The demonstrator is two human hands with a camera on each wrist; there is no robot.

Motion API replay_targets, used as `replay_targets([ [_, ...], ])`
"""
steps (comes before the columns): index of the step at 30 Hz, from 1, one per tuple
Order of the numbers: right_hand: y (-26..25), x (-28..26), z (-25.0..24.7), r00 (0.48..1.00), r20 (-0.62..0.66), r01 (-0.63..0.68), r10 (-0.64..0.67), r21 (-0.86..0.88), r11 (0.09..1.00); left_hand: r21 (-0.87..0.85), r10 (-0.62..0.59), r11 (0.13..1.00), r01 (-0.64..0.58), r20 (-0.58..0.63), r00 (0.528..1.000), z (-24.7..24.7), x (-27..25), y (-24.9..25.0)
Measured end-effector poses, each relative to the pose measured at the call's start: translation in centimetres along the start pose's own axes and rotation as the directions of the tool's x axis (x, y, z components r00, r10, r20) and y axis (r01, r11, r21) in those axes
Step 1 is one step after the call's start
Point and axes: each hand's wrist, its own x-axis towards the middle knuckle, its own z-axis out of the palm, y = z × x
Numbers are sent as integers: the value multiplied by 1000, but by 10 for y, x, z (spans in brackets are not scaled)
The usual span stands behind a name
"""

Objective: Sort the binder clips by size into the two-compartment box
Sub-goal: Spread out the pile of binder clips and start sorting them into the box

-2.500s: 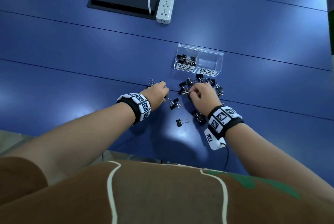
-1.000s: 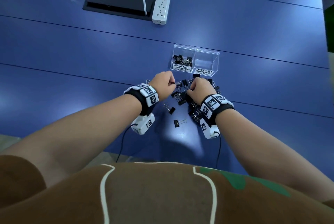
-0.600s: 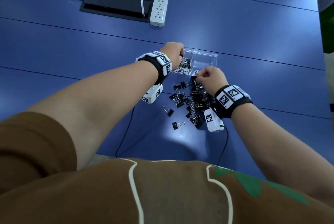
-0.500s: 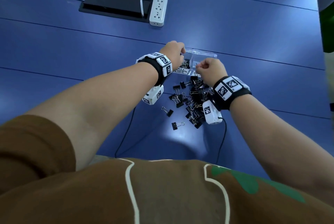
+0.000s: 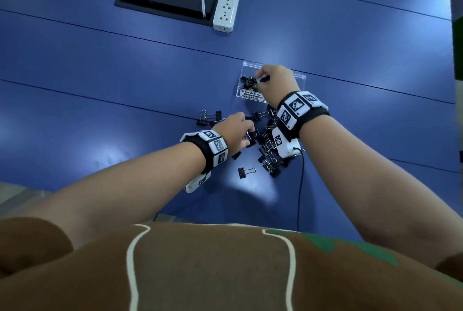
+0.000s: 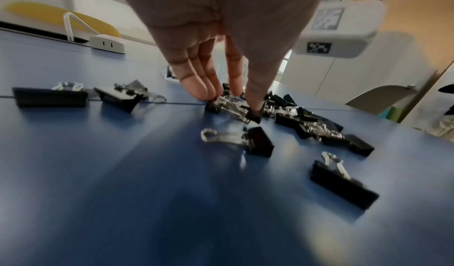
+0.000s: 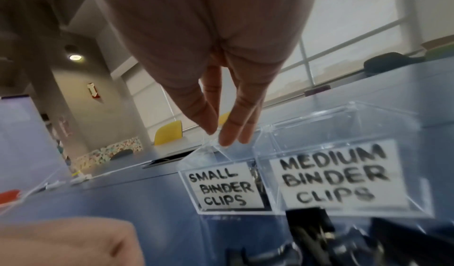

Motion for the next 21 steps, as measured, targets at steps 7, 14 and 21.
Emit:
replay_targets([
  [7, 28, -34, 4, 995, -97, 18, 8, 266, 964, -45, -5, 999, 4, -36, 999, 9, -7, -7],
  [14, 51, -70, 38, 987, 149, -56, 56, -8, 998, -76, 8, 997, -10, -31, 999, -3, -15, -17],
  [21, 52, -85, 60, 984, 170, -19, 51, -184, 983, -278, -101, 958, 69, -103, 990, -12, -22, -34],
])
